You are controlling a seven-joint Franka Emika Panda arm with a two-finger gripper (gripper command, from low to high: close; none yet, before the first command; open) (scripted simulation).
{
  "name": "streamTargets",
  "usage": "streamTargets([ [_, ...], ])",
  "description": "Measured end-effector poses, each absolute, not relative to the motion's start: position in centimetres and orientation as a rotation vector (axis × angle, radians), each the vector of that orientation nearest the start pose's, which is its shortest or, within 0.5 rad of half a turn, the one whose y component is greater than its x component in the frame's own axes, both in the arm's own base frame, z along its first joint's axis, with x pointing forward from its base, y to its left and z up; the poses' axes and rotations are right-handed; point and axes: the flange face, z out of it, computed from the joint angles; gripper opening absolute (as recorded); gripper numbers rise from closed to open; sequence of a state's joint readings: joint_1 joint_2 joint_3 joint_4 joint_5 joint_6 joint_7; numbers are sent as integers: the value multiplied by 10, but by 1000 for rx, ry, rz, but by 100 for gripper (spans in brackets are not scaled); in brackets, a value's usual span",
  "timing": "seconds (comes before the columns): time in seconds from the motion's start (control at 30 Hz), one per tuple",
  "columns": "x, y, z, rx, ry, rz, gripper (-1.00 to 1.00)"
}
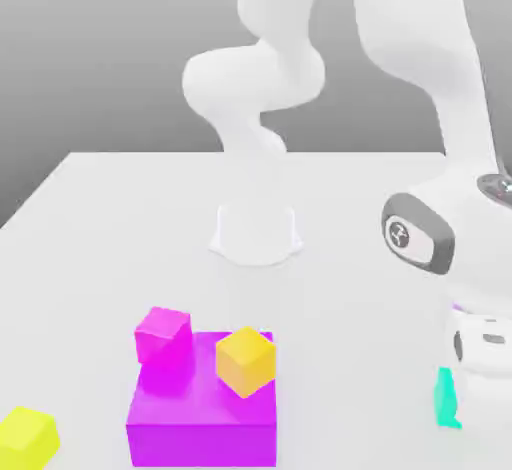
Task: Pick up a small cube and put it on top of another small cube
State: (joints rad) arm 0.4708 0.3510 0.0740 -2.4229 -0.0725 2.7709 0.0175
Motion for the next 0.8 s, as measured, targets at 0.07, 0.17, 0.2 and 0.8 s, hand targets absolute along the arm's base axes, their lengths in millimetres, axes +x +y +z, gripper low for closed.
streamTargets([
  [0.07,416,254,191,-3011,-899,1,-100],
  [0.17,433,204,225,-3070,-705,-4,-100],
  [0.2,437,185,236,-3088,-630,-5,-100],
  [0.8,422,-11,261,-3134,193,2,100],
])
